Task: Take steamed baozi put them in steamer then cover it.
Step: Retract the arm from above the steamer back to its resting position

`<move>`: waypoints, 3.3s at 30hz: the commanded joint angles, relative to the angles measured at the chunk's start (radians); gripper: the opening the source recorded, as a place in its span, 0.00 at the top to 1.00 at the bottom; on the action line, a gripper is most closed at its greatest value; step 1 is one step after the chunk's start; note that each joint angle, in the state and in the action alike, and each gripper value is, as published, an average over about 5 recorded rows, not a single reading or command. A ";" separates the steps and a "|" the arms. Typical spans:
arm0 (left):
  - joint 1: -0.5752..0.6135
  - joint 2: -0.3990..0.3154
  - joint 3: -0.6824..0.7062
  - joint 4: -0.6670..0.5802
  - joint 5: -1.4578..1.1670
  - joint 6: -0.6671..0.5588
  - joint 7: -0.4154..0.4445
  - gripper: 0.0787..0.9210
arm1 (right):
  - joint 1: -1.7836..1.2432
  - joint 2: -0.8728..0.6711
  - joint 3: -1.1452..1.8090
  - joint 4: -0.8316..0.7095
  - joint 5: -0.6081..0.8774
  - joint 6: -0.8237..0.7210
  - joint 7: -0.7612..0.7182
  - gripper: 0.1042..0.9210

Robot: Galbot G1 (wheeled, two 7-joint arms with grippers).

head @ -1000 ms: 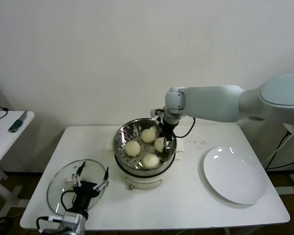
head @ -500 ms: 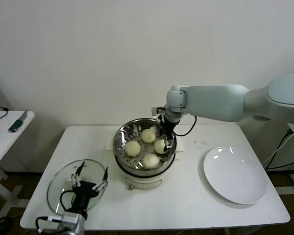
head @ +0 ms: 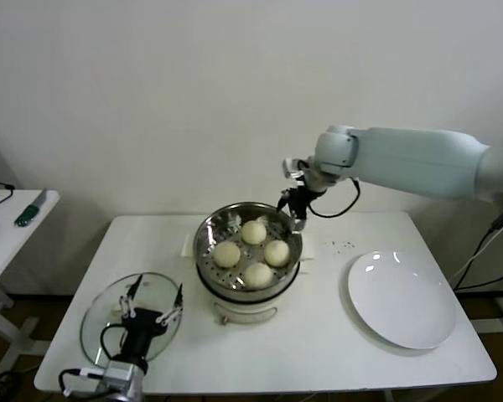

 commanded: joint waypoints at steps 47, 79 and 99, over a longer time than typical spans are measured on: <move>0.075 0.030 -0.113 0.199 1.170 0.033 -0.072 0.12 | -2.119 -0.087 2.308 0.395 -0.395 0.333 0.467 0.12; -0.228 0.019 -0.134 0.548 1.270 -0.004 -0.125 0.12 | -2.187 -0.008 2.355 0.377 -0.512 0.340 0.448 0.12; -0.265 0.036 -0.101 0.584 1.254 -0.012 -0.127 0.30 | -2.191 0.025 2.362 0.357 -0.570 0.359 0.428 0.12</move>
